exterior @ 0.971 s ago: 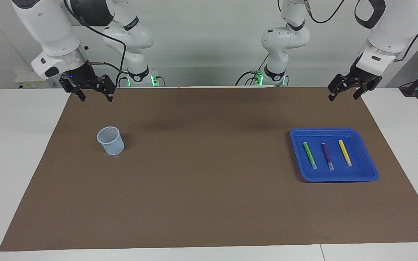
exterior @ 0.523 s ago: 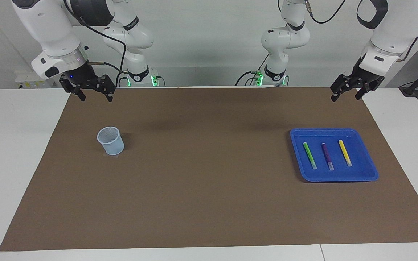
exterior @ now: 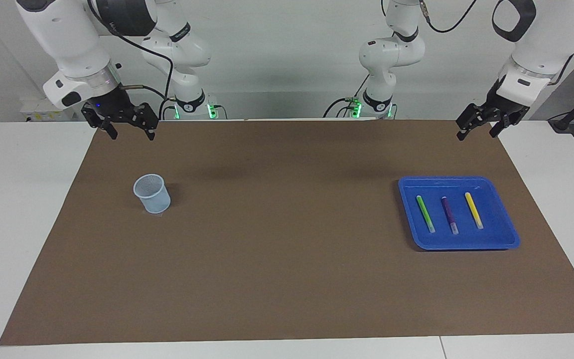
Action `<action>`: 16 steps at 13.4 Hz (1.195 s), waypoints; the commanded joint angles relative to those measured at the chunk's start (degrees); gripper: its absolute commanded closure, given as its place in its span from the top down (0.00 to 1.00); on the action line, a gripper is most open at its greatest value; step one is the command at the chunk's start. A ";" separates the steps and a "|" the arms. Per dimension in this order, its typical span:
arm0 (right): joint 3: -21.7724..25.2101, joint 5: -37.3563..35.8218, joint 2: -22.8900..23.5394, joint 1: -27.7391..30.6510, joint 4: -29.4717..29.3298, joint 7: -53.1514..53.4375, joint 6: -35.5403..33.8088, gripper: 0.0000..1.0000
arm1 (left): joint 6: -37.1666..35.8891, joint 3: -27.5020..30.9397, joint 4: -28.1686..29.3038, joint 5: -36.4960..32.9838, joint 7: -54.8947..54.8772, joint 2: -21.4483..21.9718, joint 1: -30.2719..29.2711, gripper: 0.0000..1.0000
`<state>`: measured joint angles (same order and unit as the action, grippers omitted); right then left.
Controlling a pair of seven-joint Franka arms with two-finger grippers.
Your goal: Transfer and insert pens with both arms
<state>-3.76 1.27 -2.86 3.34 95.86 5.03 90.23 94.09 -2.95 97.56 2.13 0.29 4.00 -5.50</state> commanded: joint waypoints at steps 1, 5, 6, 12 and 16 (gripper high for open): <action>-0.10 1.28 -0.92 0.61 0.65 -0.99 0.30 1.00 | 1.36 -0.21 3.07 0.50 0.67 2.33 -0.39 1.00; -0.10 1.28 -0.92 0.61 0.65 -0.99 0.30 1.00 | 6.27 -0.21 8.41 0.50 2.16 4.43 -0.39 1.00; -0.10 1.28 -0.92 0.61 0.65 -0.99 0.30 1.00 | 8.20 -0.21 10.78 0.50 3.39 5.74 0.22 1.00; -0.10 1.28 -0.92 0.61 0.65 -0.99 0.38 1.00 | 13.22 -0.47 18.26 0.50 3.66 7.51 0.66 1.00; -0.10 1.28 -0.83 0.61 0.65 -0.99 0.30 1.00 | 19.45 -0.56 23.54 0.50 3.40 7.08 0.93 1.00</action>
<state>-3.76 1.27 -2.86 3.34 95.86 5.03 90.23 109.60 -3.78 116.85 2.13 3.50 9.59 -5.12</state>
